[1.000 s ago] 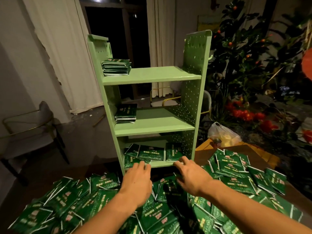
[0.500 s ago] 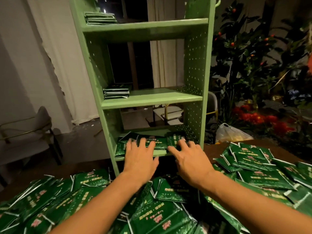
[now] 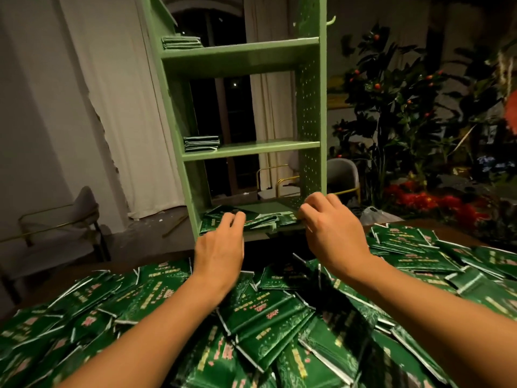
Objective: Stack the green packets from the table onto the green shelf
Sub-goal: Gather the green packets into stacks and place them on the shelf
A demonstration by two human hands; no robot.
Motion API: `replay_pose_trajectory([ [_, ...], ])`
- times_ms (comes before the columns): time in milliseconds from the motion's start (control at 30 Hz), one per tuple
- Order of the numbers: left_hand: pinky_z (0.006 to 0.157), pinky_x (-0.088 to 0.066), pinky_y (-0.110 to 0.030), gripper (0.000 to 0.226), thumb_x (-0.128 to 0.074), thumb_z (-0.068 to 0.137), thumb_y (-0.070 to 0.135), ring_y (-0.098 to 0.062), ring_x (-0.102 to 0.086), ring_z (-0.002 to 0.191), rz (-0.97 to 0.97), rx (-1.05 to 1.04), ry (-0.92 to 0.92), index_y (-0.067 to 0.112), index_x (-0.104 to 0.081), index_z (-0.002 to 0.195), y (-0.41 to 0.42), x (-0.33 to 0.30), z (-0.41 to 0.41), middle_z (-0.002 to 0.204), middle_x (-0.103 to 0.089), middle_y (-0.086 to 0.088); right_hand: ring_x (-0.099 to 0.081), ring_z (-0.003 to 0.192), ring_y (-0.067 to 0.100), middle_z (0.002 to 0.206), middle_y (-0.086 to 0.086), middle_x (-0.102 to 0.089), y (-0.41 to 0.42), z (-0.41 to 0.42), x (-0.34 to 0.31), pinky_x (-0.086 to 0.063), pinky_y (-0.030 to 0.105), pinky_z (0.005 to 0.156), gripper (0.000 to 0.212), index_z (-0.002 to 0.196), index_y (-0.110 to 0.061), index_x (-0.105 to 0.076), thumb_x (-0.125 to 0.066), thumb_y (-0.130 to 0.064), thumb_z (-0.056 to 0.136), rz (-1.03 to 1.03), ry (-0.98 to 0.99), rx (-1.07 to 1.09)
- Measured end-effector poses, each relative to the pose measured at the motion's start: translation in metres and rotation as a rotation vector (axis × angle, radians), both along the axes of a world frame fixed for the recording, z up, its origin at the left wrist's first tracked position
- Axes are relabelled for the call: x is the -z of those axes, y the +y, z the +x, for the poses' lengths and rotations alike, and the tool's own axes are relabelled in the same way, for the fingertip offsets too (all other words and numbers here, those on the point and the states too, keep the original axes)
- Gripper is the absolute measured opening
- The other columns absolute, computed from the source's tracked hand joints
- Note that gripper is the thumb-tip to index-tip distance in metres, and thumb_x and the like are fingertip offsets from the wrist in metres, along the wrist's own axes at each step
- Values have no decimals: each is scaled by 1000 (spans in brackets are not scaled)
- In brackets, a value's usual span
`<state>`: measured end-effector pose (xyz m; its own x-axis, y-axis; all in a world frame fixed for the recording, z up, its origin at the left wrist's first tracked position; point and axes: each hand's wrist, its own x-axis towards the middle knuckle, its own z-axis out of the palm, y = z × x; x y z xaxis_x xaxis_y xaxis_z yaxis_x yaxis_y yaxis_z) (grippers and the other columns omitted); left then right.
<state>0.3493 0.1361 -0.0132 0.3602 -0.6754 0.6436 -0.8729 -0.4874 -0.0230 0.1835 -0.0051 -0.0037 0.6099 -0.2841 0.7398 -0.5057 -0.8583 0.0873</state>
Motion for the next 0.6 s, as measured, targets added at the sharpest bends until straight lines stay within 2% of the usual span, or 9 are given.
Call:
replay_pose_trajectory([
  [67,49,-28,-34,18,-53,99,11,-28,-47,54,-57,65,77,13,-51,117,12,0,-4,95,-60,-6,-53,73,26,100,4,-57,7,-8,-2,-26,29,46,23,96,-14,-61,-72,-4,79,-3,16,41],
  [133,53,-29,-36,8,-45,103,13,-26,-41,58,-114,96,145,15,-45,111,20,-1,-7,85,-56,-4,-57,68,26,101,-2,-54,11,-13,-3,-34,30,43,16,102,-22,-56,-63,-12,92,83,-24,66],
  [233,54,-30,-36,2,-46,104,14,-22,-46,62,-250,123,278,16,-46,105,32,-1,-15,75,-53,1,-61,81,26,96,-3,-63,20,-15,-7,-50,36,65,16,100,-22,-57,-61,-8,92,364,-130,-103],
  [333,46,-36,-24,11,-51,102,10,-24,-54,58,-434,165,612,19,-53,95,43,-1,-23,73,-60,-7,-65,84,14,90,-3,-70,33,-17,-8,-53,32,77,5,92,-18,-66,-62,-17,95,703,-252,-258],
  [400,45,-42,-20,16,-53,101,9,-28,-60,64,-527,197,779,22,-58,94,49,0,-28,78,-62,-12,-70,79,15,85,2,-72,40,-16,-7,-58,42,83,22,87,-14,-69,-60,-32,96,895,-358,-329],
  [433,46,-42,-23,18,-55,100,8,-23,-59,62,-556,216,827,24,-60,94,51,1,-31,76,-61,-12,-72,76,15,85,7,-73,43,-15,-8,-58,48,85,31,85,-10,-69,-60,-38,96,990,-412,-368],
  [500,42,-36,-19,17,-57,97,3,-6,-46,45,-589,260,905,19,-64,95,60,5,-45,72,-60,-11,-70,72,14,90,16,-71,53,-16,-6,-60,41,78,45,86,-2,-67,-65,-47,92,1112,-492,-426],
  [533,41,-34,-17,17,-58,95,1,-3,-41,40,-608,281,937,16,-65,95,64,7,-53,74,-63,-12,-67,73,14,92,20,-69,57,-16,-5,-59,36,74,52,85,2,-65,-68,-50,89,1144,-517,-442],
  [600,41,-34,-16,18,-61,92,-1,-3,-40,39,-645,299,986,15,-68,95,69,10,-66,83,-71,-11,-64,78,17,84,20,-67,65,-19,-3,-58,39,80,57,78,0,-61,-76,-55,80,1164,-548,-450],
])
